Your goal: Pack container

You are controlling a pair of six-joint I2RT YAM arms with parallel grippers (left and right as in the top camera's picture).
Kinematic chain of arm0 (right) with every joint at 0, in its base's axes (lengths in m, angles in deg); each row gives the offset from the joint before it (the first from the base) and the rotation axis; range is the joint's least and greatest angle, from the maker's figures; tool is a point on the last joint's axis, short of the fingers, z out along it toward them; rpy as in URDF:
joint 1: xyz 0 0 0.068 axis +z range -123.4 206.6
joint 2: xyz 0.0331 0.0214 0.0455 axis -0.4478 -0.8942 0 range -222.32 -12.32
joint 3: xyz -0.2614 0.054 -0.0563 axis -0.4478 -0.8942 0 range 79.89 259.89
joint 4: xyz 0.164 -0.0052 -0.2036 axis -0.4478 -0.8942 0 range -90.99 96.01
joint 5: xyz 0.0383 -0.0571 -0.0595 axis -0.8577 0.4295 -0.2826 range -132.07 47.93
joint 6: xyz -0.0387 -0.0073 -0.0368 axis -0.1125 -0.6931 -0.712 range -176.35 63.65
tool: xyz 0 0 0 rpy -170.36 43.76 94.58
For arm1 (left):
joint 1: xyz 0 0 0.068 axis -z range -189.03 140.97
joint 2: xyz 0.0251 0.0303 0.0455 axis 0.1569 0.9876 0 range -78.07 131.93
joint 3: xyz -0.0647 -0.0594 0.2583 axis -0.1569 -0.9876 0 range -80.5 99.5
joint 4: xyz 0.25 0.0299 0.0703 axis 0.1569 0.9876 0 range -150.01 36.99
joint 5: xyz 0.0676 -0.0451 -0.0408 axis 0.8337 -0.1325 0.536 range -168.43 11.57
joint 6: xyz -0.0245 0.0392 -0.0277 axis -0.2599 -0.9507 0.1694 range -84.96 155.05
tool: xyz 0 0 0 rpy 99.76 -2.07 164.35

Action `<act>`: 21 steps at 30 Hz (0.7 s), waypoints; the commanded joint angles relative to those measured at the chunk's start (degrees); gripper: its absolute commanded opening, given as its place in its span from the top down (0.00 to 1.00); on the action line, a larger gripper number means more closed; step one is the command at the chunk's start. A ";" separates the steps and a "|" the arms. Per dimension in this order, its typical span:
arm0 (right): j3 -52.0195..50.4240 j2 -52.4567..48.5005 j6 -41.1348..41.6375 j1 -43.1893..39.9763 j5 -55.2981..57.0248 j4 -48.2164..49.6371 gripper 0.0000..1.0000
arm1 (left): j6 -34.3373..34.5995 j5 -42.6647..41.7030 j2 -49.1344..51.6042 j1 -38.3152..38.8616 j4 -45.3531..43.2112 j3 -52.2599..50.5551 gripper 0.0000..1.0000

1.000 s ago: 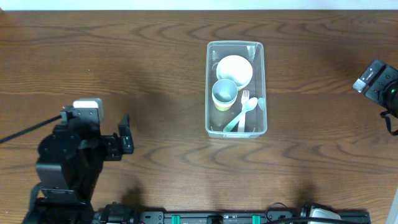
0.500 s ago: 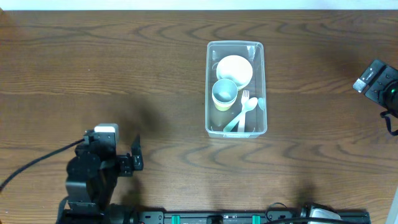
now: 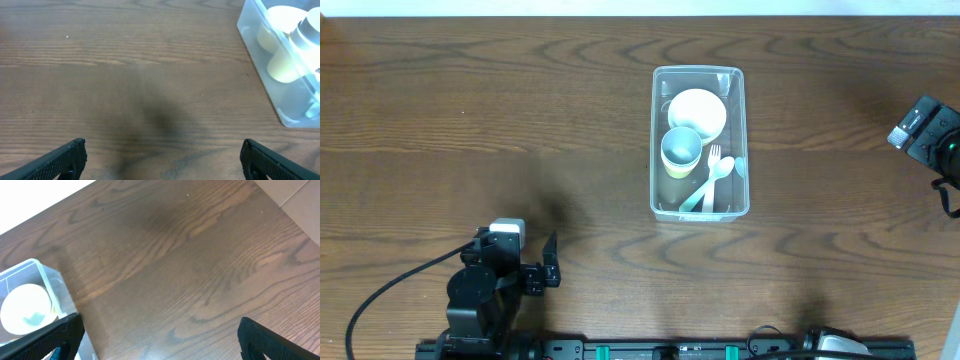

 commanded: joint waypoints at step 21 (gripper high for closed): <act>0.00 0.37 0.79 -0.42 0.76 -0.07 0.01 | 0.44 -2.51 -8.13 -0.26 -0.31 -7.17 0.02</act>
